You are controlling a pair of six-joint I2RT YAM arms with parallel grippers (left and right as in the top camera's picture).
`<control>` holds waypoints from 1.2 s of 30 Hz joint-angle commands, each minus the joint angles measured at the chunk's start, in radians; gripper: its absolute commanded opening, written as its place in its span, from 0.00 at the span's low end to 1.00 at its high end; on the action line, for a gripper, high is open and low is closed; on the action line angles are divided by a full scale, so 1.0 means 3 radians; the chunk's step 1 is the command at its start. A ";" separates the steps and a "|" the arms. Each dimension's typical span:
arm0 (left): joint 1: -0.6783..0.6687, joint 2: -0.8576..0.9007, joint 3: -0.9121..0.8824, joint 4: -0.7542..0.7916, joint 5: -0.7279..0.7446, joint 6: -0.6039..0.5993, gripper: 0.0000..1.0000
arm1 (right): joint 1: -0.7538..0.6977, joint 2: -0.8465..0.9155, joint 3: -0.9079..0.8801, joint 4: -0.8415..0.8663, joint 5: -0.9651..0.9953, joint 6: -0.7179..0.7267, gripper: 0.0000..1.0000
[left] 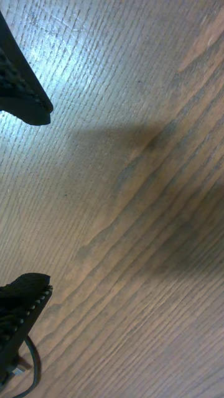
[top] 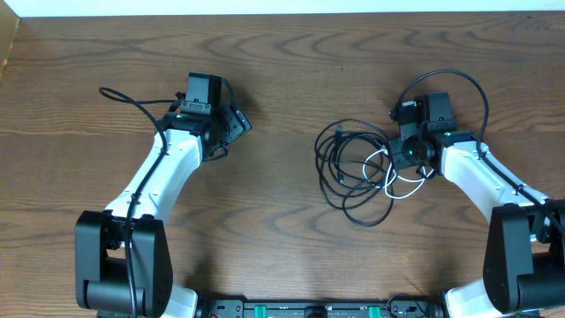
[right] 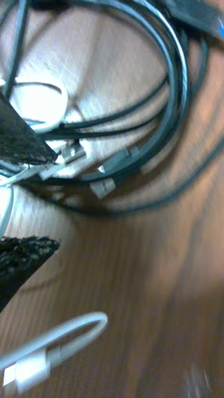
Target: Untangle cables
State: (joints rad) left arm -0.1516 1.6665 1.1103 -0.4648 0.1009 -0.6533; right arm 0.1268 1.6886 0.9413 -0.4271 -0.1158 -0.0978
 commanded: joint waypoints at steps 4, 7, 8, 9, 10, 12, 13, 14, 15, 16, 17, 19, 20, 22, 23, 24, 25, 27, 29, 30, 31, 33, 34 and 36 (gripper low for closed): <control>0.0000 0.0000 0.0020 -0.0008 -0.0052 0.0046 0.82 | 0.0004 0.0019 0.0032 -0.0065 -0.0632 -0.0191 0.31; 0.0000 0.0000 0.0020 -0.0008 -0.0052 0.0046 0.82 | 0.0004 0.0019 0.0032 -0.0165 -0.0632 -0.0192 0.29; 0.0000 0.0000 0.0020 -0.0008 -0.0052 0.0046 0.82 | 0.0004 0.0019 0.0032 -0.0207 -0.0632 -0.0192 0.29; 0.0000 0.0000 0.0020 -0.0008 -0.0052 0.0046 0.82 | 0.0004 0.0019 0.0032 -0.0247 -0.0632 -0.0192 0.28; 0.0000 0.0000 0.0020 -0.0008 -0.0052 0.0046 0.82 | 0.0006 0.0019 0.0032 -0.0281 -0.0633 -0.0191 0.28; 0.0000 0.0000 0.0020 -0.0008 -0.0052 0.0046 0.82 | 0.0067 0.0019 0.0031 -0.0370 -0.0636 -0.0188 0.28; 0.0000 0.0000 0.0020 -0.0008 -0.0052 0.0046 0.82 | 0.0094 0.0019 0.0031 -0.0387 -0.0636 -0.0188 0.27; 0.0000 0.0000 0.0020 -0.0008 -0.0052 0.0046 0.82 | 0.0148 0.0019 0.0031 -0.0399 -0.0636 -0.0188 0.28; 0.0000 0.0000 0.0020 -0.0008 -0.0052 0.0046 0.82 | 0.0183 0.0019 0.0031 -0.0416 -0.0635 -0.0187 0.28; 0.0000 0.0000 0.0020 -0.0008 -0.0052 0.0046 0.82 | 0.0238 0.0019 0.0031 -0.0453 -0.0633 -0.0187 0.28; 0.0000 0.0000 0.0020 -0.0008 -0.0052 0.0046 0.82 | 0.0291 0.0019 0.0031 -0.0495 -0.0632 -0.0188 0.28; 0.0000 0.0000 0.0020 -0.0008 -0.0052 0.0046 0.82 | 0.0374 0.0019 0.0031 -0.0540 -0.0579 -0.0167 0.28; 0.0000 0.0000 0.0020 -0.0008 -0.0052 0.0046 0.82 | 0.0407 0.0019 0.0031 -0.0551 -0.0519 -0.0132 0.28; 0.0000 0.0000 0.0020 -0.0008 -0.0052 0.0046 0.82 | 0.0492 0.0019 0.0028 -0.0572 -0.0318 -0.0042 0.28; 0.0000 0.0000 0.0020 -0.0008 -0.0052 0.0046 0.82 | 0.0535 0.0019 0.0027 -0.0586 -0.0219 0.0023 0.27; 0.0000 0.0000 0.0020 -0.0008 -0.0052 0.0046 0.82 | 0.0589 0.0019 0.0024 -0.0605 -0.0142 0.0153 0.25; 0.0000 0.0000 0.0022 -0.0008 -0.0053 0.0046 0.82 | 0.0624 0.0019 0.0023 -0.0624 -0.0148 0.0263 0.25; 0.0000 0.0000 0.0020 -0.0008 -0.0052 0.0046 0.82 | 0.0696 0.0019 0.0023 -0.0670 -0.0153 0.0568 0.24; 0.0000 0.0000 0.0020 -0.0008 -0.0053 0.0046 0.82 | 0.0754 0.0019 0.0023 -0.0710 -0.0159 0.0879 0.24; 0.0000 0.0000 0.0020 -0.0008 -0.0053 0.0046 0.82 | 0.0793 0.0019 0.0023 -0.0745 -0.0159 0.1078 0.25; 0.0000 0.0000 0.0020 -0.0008 -0.0052 0.0046 0.82 | 0.0839 0.0019 0.0023 -0.0785 -0.0159 0.1209 0.25; 0.0000 0.0000 0.0020 -0.0008 -0.0052 0.0046 0.82 | 0.0900 0.0019 0.0023 -0.0827 -0.0159 0.1352 0.25; 0.0000 0.0000 0.0020 -0.0008 -0.0052 0.0046 0.82 | 0.0930 0.0019 0.0023 -0.0838 -0.0159 0.1428 0.25; 0.0000 0.0000 0.0020 -0.0008 -0.0052 0.0046 0.82 | 0.0973 0.0019 0.0023 -0.0847 -0.0159 0.1572 0.24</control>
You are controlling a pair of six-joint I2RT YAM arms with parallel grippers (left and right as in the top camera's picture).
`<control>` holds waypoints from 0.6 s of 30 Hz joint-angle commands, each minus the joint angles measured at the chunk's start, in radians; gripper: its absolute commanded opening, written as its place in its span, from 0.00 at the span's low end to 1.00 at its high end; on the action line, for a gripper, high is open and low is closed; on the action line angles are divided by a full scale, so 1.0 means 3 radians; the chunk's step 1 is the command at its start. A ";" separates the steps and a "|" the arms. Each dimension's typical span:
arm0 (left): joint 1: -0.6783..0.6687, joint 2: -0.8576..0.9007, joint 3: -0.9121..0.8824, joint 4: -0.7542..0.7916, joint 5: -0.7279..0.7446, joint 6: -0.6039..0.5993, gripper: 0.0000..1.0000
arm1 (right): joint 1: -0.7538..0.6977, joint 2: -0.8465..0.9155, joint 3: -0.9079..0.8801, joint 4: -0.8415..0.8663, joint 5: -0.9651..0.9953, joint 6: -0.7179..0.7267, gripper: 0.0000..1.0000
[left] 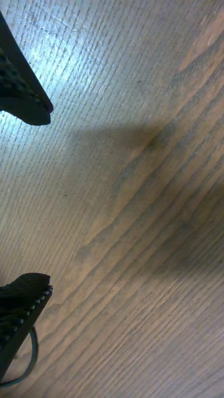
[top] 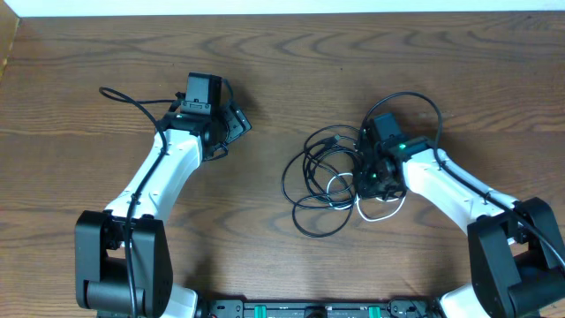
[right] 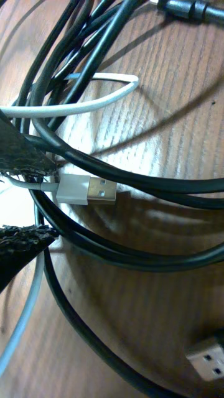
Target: Untangle cables
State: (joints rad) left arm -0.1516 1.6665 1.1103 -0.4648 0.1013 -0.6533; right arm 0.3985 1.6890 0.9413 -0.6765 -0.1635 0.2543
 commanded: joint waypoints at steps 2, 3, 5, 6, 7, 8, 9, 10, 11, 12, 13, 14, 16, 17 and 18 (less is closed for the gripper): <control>0.0000 0.0000 0.0020 -0.0008 -0.0053 0.0046 0.82 | 0.0100 0.0018 0.0023 -0.0018 -0.0003 0.0622 0.25; 0.0000 0.0000 0.0020 -0.0008 -0.0053 0.0046 0.82 | 0.0114 0.0018 0.0023 -0.0020 -0.0005 0.0703 0.24; 0.0000 0.0000 0.0020 -0.0008 -0.0053 0.0046 0.82 | 0.0117 0.0018 0.0023 -0.0029 -0.0036 0.0807 0.18; 0.0000 0.0000 0.0020 -0.0008 -0.0053 0.0046 0.82 | 0.0118 0.0018 0.0023 -0.0031 -0.0051 0.0832 0.16; 0.0000 0.0000 0.0020 -0.0008 -0.0053 0.0046 0.82 | 0.0118 0.0018 0.0023 -0.0029 -0.0106 0.0834 0.15; 0.0000 0.0000 0.0020 -0.0008 -0.0053 0.0046 0.82 | 0.0118 0.0018 0.0023 -0.0029 -0.0158 0.0834 0.15; 0.0000 0.0000 0.0020 -0.0008 -0.0053 0.0046 0.82 | 0.0118 0.0018 0.0023 -0.0029 -0.0243 0.0834 0.15; 0.0000 0.0000 0.0020 -0.0008 -0.0055 0.0046 0.82 | 0.0118 0.0018 0.0022 -0.0028 -0.0309 0.0834 0.14; 0.0000 0.0000 0.0020 -0.0008 -0.0053 0.0046 0.82 | 0.0116 0.0018 0.0023 -0.0029 -0.0390 0.0834 0.14; 0.0000 0.0000 0.0020 -0.0008 -0.0053 0.0046 0.82 | 0.0116 0.0018 0.0023 -0.0031 -0.0432 0.0834 0.14; 0.0000 0.0000 0.0020 -0.0008 -0.0053 0.0046 0.82 | 0.0116 0.0018 0.0023 -0.0031 -0.0481 0.0834 0.14; 0.0000 0.0000 0.0020 -0.0008 -0.0053 0.0046 0.82 | 0.0116 0.0018 0.0023 -0.0033 -0.0528 0.0834 0.12; 0.0000 0.0000 0.0020 -0.0008 -0.0053 0.0046 0.82 | 0.0116 0.0018 0.0023 -0.0032 -0.0642 0.0838 0.12; 0.0000 0.0000 0.0020 -0.0008 -0.0053 0.0046 0.82 | 0.0116 0.0018 0.0023 -0.0031 -0.0708 0.0884 0.11; 0.0000 0.0000 0.0020 -0.0008 -0.0053 0.0046 0.82 | 0.0116 0.0018 0.0023 -0.0034 -0.0718 0.0991 0.11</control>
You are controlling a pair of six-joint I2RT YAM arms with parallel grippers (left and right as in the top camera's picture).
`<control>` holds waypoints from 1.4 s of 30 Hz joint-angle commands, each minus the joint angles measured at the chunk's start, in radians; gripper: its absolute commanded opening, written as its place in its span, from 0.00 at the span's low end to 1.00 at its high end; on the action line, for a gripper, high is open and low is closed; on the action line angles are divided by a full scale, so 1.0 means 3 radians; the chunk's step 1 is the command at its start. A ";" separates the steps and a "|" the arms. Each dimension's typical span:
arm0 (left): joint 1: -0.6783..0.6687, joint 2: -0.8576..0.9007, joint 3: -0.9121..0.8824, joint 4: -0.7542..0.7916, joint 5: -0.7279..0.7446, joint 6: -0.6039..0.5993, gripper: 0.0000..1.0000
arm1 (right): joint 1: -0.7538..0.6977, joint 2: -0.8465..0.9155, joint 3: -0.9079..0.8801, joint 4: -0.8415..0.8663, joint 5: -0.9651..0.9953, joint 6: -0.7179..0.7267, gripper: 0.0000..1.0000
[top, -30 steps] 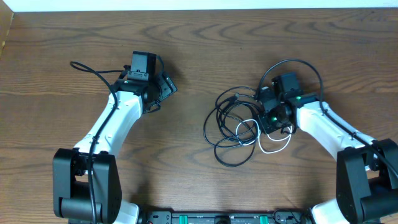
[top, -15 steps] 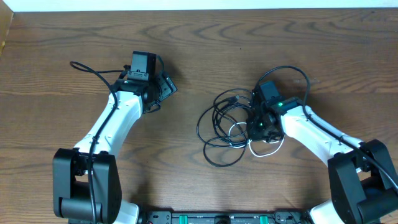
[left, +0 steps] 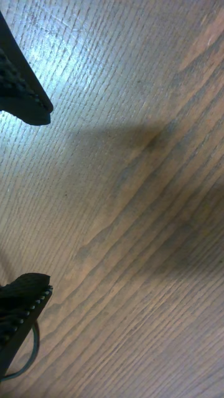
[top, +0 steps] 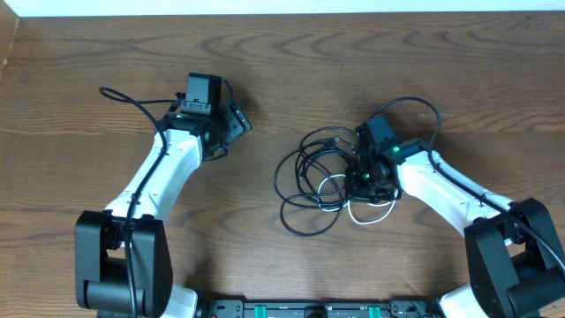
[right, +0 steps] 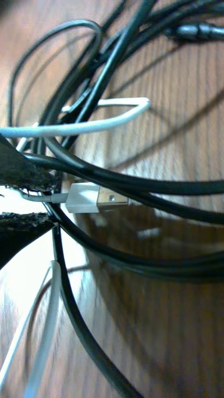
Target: Untangle cables
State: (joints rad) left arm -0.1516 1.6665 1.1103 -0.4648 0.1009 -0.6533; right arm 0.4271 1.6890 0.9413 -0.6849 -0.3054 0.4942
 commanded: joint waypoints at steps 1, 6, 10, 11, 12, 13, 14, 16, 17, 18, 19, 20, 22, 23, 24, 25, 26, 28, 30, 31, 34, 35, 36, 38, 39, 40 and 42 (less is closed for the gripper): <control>0.0000 0.0000 0.0020 -0.0009 -0.0052 0.0046 0.82 | 0.0020 0.0018 0.0023 -0.0017 -0.0252 0.0277 0.11; 0.0000 0.0000 0.0020 -0.0009 -0.0052 0.0046 0.82 | 0.0019 0.0018 0.0023 -0.0038 -0.0252 0.0484 0.01; 0.0000 0.0000 0.0020 -0.0009 -0.0052 0.0046 0.82 | 0.0019 0.0018 0.0023 -0.0041 -0.0336 0.0481 0.01; 0.0000 0.0000 0.0020 -0.0008 -0.0052 0.0046 0.82 | 0.0019 0.0018 0.0023 -0.0039 -0.0351 0.0478 0.01; 0.0000 0.0000 0.0020 -0.0009 -0.0052 0.0046 0.82 | 0.0015 0.0018 0.0023 -0.0039 -0.0357 0.0449 0.01; 0.0000 0.0000 0.0020 -0.0008 -0.0052 0.0046 0.82 | -0.0005 0.0018 0.0023 -0.0039 -0.0416 0.0407 0.01; 0.0000 0.0000 0.0020 -0.0009 -0.0052 0.0046 0.82 | -0.0032 0.0018 0.0023 -0.0038 -0.0484 0.0361 0.01; 0.0000 0.0000 0.0020 -0.0009 -0.0052 0.0046 0.82 | -0.0139 0.0013 0.0023 -0.0051 -0.0621 0.0086 0.01; 0.0000 0.0000 0.0020 -0.0009 -0.0052 0.0046 0.82 | -0.0249 0.0000 0.0023 -0.0095 -0.0594 0.0022 0.01; 0.0000 0.0000 0.0020 -0.0009 -0.0052 0.0046 0.82 | -0.0292 -0.0010 0.0023 -0.0109 -0.0584 0.0018 0.01; 0.0000 0.0000 0.0020 -0.0009 -0.0052 0.0046 0.82 | -0.0373 -0.0031 0.0023 -0.0130 -0.0559 0.0014 0.01; 0.0000 0.0000 0.0020 -0.0009 -0.0052 0.0046 0.82 | -0.0459 -0.0070 0.0023 -0.0135 -0.0561 -0.0031 0.01; 0.0000 0.0000 0.0020 -0.0009 -0.0052 0.0046 0.82 | -0.0619 -0.0214 0.0051 -0.0131 -0.0554 -0.0191 0.01; 0.0000 0.0000 0.0020 -0.0009 -0.0052 0.0046 0.82 | -0.0659 -0.0278 0.0074 -0.0132 -0.0534 -0.0225 0.01; 0.0000 0.0000 0.0020 -0.0008 -0.0052 0.0046 0.82 | -0.0693 -0.0364 0.0108 -0.0134 -0.0484 -0.0261 0.02; 0.0000 0.0000 0.0020 -0.0009 -0.0052 0.0046 0.82 | -0.0721 -0.0479 0.0163 -0.0137 -0.0393 -0.0296 0.01; 0.0000 0.0000 0.0020 -0.0008 -0.0053 0.0046 0.82 | -0.0731 -0.0565 0.0211 -0.0141 -0.0318 -0.0306 0.02; 0.0000 0.0000 0.0020 -0.0008 -0.0053 0.0046 0.82 | -0.0732 -0.0765 0.0338 -0.0156 -0.0103 -0.0308 0.01; 0.0000 0.0000 0.0020 -0.0008 -0.0053 0.0047 0.82 | -0.0732 -0.0996 0.0497 -0.0177 0.0192 -0.0343 0.02; 0.0000 0.0000 0.0020 -0.0008 -0.0053 0.0046 0.82 | -0.0732 -0.1071 0.0552 -0.0161 0.0253 -0.0406 0.02; 0.0000 0.0000 0.0020 -0.0008 -0.0053 0.0046 0.82 | -0.0732 -0.1316 0.0704 0.0092 0.0290 -0.0651 0.01; 0.0000 0.0000 0.0020 -0.0008 -0.0053 0.0046 0.82 | -0.0732 -0.1375 0.0730 0.0210 0.0290 -0.0655 0.01; 0.0000 0.0000 0.0020 -0.0008 -0.0053 0.0046 0.82 | -0.0732 -0.1437 0.0745 0.0366 0.0292 -0.0656 0.01; 0.0000 0.0000 0.0020 -0.0008 -0.0053 0.0046 0.82 | -0.0734 -0.1567 0.0746 0.0715 0.0341 -0.0654 0.01; 0.0000 0.0000 0.0020 -0.0008 -0.0053 0.0047 0.82 | -0.0734 -0.1634 0.0746 0.0834 0.0425 -0.0652 0.01; 0.0000 0.0000 0.0020 -0.0008 -0.0053 0.0047 0.82 | -0.0734 -0.1672 0.0746 0.0848 0.0507 -0.0652 0.01; 0.0000 0.0000 0.0020 -0.0008 -0.0053 0.0047 0.82 | -0.0732 -0.1712 0.0746 0.0703 0.0655 -0.0654 0.01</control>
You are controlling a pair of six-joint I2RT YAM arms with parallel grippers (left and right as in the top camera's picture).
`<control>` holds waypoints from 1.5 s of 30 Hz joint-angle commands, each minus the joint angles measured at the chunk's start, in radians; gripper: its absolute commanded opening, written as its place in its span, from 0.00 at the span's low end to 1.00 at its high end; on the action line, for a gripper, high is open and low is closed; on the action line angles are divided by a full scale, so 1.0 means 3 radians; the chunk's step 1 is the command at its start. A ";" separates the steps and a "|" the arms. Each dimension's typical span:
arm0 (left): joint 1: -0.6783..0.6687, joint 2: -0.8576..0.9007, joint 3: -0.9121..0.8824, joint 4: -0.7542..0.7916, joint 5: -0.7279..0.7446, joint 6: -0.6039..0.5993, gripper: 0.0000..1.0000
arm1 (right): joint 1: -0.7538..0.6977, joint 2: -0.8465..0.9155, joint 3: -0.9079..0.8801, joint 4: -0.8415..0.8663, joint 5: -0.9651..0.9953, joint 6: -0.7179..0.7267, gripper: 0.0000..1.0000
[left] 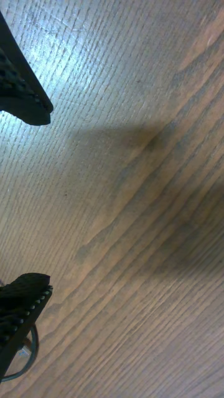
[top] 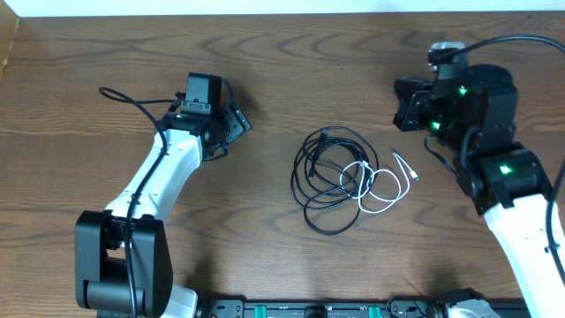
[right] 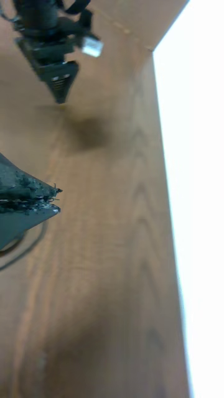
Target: Untangle cables
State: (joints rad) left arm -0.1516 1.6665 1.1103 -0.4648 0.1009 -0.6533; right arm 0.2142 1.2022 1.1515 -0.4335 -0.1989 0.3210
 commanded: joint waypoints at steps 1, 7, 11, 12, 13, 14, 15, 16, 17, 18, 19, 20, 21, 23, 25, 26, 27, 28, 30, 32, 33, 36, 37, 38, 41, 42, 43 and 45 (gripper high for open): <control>0.0000 0.0000 0.0020 -0.0008 -0.0053 0.0047 0.82 | -0.0023 -0.0083 0.0043 -0.0275 0.0308 -0.0076 0.01; 0.0000 0.0000 0.0020 -0.0006 -0.0053 0.0046 0.82 | -0.0023 0.0343 0.0018 -0.1408 0.0319 -0.0076 0.11; 0.0000 0.0000 0.0020 -0.0008 -0.0052 0.0046 0.82 | 0.0008 0.0814 -0.0001 -0.1788 0.0319 -0.0083 0.24; 0.0000 0.0000 0.0020 -0.0008 -0.0053 0.0046 0.82 | 0.0027 0.0944 -0.0004 -0.1783 0.0318 -0.0163 0.26; 0.0000 0.0000 0.0020 -0.0008 -0.0052 0.0046 0.82 | 0.0043 0.1041 -0.0004 -0.1751 0.0319 -0.0229 0.27; 0.0000 0.0000 0.0020 -0.0008 -0.0052 0.0046 0.82 | 0.0055 0.1123 -0.0004 -0.1704 0.0319 -0.0312 0.27; 0.0000 0.0000 0.0020 -0.0008 -0.0052 0.0046 0.82 | 0.0069 0.1274 -0.0004 -0.1579 0.0318 -0.0416 0.28; 0.0000 0.0000 0.0020 -0.0008 -0.0052 0.0046 0.82 | 0.0072 0.1367 -0.0004 -0.1488 0.0318 -0.0449 0.29; 0.0000 0.0000 0.0020 -0.0008 -0.0052 0.0047 0.82 | 0.0074 0.1453 -0.0004 -0.1395 0.0318 -0.0468 0.29; 0.0000 0.0000 0.0020 -0.0008 -0.0053 0.0046 0.82 | 0.0074 0.1551 -0.0004 -0.1278 0.0317 -0.0515 0.30; 0.0000 0.0000 0.0020 -0.0008 -0.0053 0.0046 0.82 | 0.0074 0.1630 -0.0004 -0.1200 0.0305 -0.0570 0.32; 0.0000 0.0000 0.0020 -0.0008 -0.0052 0.0046 0.82 | 0.0075 0.1717 -0.0004 -0.1130 0.0303 -0.0662 0.34; 0.0000 0.0000 0.0020 -0.0008 -0.0053 0.0046 0.82 | 0.0083 0.1820 -0.0004 -0.1086 0.0225 -0.0799 0.34; 0.0000 0.0000 0.0020 -0.0008 -0.0053 0.0046 0.82 | 0.0127 0.1972 -0.0004 -0.1085 -0.0070 -0.1177 0.34; 0.0000 0.0000 0.0020 -0.0008 -0.0052 0.0046 0.82 | 0.0212 0.2102 -0.0004 -0.1083 -0.0144 -0.1331 0.34; 0.0000 0.0000 0.0020 -0.0008 -0.0052 0.0046 0.82 | 0.0240 0.2139 -0.0004 -0.1085 -0.0142 -0.1372 0.34; 0.0000 0.0000 0.0020 -0.0008 -0.0052 0.0046 0.82 | 0.0275 0.2173 -0.0004 -0.1086 -0.0142 -0.1413 0.34; 0.0000 0.0000 0.0020 -0.0008 -0.0052 0.0046 0.82 | 0.0303 0.2192 -0.0004 -0.1085 -0.0136 -0.1425 0.33; 0.0000 0.0000 0.0020 -0.0008 -0.0052 0.0046 0.82 | 0.0329 0.2192 -0.0004 -0.1085 -0.0130 -0.1425 0.33; 0.0000 0.0000 0.0020 -0.0008 -0.0052 0.0046 0.82 | 0.0369 0.2192 -0.0004 -0.1105 -0.0127 -0.1425 0.31; 0.0000 0.0000 0.0020 -0.0008 -0.0052 0.0046 0.82 | 0.0384 0.2192 -0.0005 -0.1141 -0.0095 -0.1424 0.30; 0.0000 0.0000 0.0020 -0.0008 -0.0052 0.0046 0.82 | 0.0395 0.2192 -0.0005 -0.1241 0.0215 -0.1415 0.20; 0.0000 0.0000 0.0020 -0.0008 -0.0052 0.0046 0.82 | 0.0395 0.2192 -0.0005 -0.1249 0.0350 -0.1366 0.18; 0.0000 0.0000 0.0020 -0.0008 -0.0052 0.0046 0.81 | 0.0395 0.2191 -0.0005 -0.1247 0.0446 -0.1308 0.17; 0.0000 0.0000 0.0020 -0.0008 -0.0052 0.0046 0.82 | 0.0395 0.2182 0.0069 -0.1239 0.0607 -0.1114 0.07; 0.0000 0.0000 0.0020 -0.0008 -0.0052 0.0046 0.82 | 0.0395 0.2181 0.0106 -0.1251 0.0605 -0.1078 0.06; 0.0000 0.0000 0.0020 -0.0008 -0.0053 0.0046 0.82 | 0.0399 0.2179 0.0188 -0.1301 0.0604 -0.1043 0.01; 0.0000 0.0000 0.0020 -0.0008 -0.0052 0.0046 0.82 | 0.0408 0.2179 0.0301 -0.1382 0.0605 -0.1040 0.01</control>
State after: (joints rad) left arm -0.1516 1.6665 1.1103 -0.4648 0.0982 -0.6533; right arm 0.3138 1.8568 1.1740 -0.8291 -0.0578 -0.0288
